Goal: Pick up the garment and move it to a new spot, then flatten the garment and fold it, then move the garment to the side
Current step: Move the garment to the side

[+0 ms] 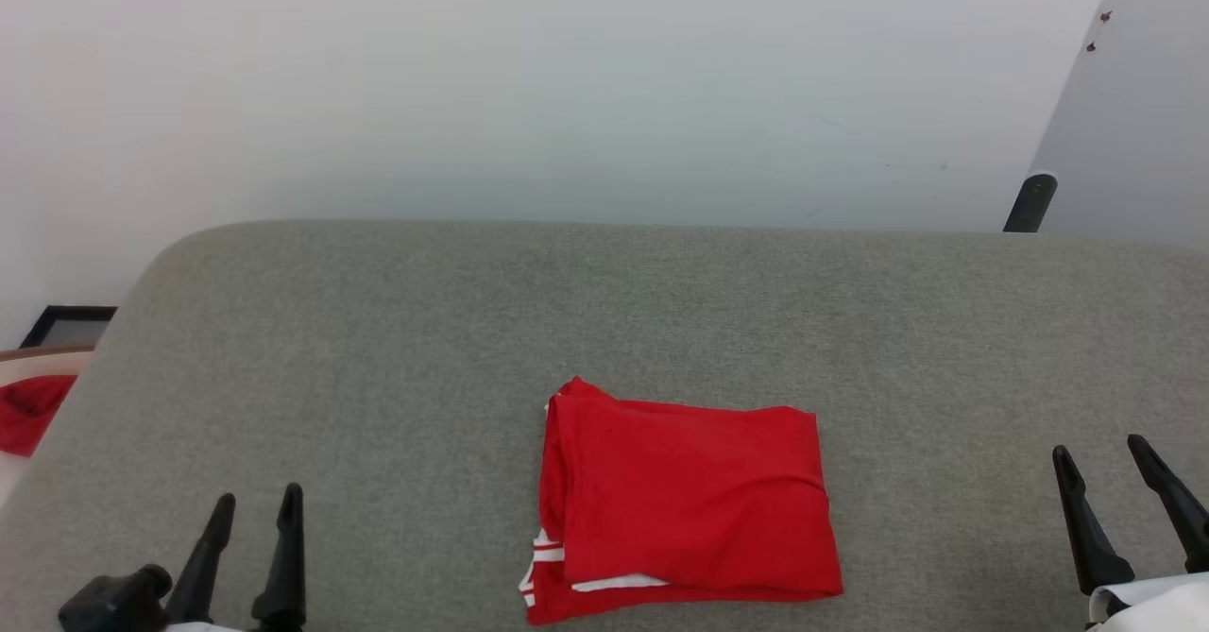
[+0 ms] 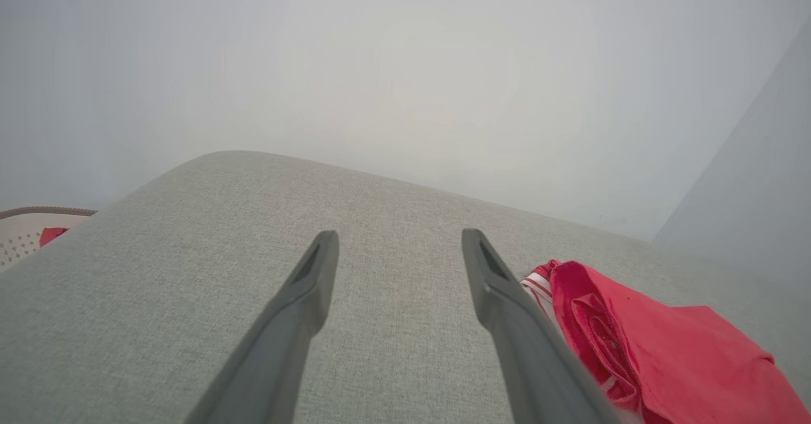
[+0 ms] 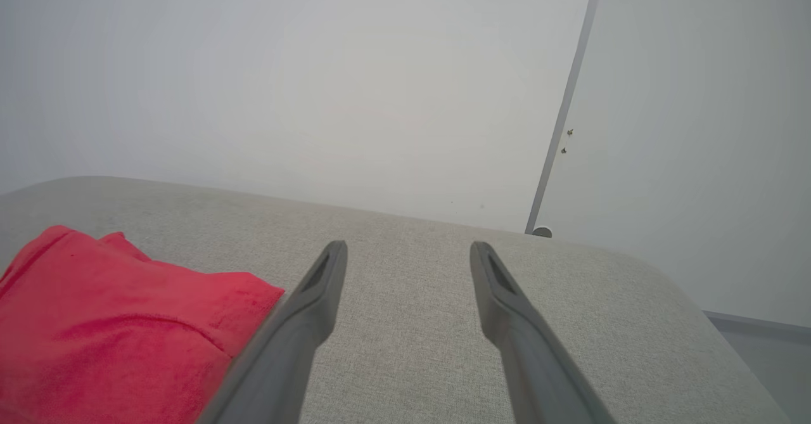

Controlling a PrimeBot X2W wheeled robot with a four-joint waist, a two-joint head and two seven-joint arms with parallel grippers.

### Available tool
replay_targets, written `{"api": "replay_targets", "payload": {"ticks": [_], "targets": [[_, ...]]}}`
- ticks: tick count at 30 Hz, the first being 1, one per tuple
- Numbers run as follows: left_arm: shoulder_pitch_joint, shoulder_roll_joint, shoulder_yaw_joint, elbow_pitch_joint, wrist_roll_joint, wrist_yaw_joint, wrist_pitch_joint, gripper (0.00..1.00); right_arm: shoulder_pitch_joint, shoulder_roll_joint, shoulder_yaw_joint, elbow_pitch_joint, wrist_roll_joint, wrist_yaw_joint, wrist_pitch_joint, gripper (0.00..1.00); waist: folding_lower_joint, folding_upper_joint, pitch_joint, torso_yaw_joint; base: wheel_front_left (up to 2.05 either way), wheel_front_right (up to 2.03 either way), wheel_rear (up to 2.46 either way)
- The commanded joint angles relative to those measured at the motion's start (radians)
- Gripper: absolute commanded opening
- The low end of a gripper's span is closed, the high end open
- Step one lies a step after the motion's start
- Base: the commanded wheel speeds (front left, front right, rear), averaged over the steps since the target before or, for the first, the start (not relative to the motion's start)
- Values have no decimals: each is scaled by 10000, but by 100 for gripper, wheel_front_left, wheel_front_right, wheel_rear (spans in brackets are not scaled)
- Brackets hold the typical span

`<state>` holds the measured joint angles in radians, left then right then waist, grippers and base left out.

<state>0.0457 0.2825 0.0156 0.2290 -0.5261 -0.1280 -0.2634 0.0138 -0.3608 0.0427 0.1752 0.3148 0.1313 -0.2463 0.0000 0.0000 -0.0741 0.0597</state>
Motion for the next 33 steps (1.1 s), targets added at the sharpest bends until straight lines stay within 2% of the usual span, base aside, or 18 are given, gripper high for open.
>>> {"api": "replay_targets", "payload": {"ticks": [1,8,19,24,33], "targets": [[-31,-27,-38,-46,90,-38,-1,100,168,22,-23,-20,7,-12,43,100,0,0,11,47,0,0,0],[-163,51,-65,-29,41,-33,-1,100,31,41,295,-71,56,-12,248,100,0,0,53,465,0,0,0],[16,178,52,-38,38,-29,-1,100,-586,61,1406,309,329,-12,1084,100,0,0,82,1955,0,0,0],[108,80,-23,-31,5,-29,-1,100,-838,-104,1666,775,695,-12,2053,100,0,0,178,2551,0,0,0],[27,-187,-100,-57,-23,-31,-1,100,-1124,-630,1878,932,1569,-12,5009,100,0,0,653,2998,0,0,0]]}}
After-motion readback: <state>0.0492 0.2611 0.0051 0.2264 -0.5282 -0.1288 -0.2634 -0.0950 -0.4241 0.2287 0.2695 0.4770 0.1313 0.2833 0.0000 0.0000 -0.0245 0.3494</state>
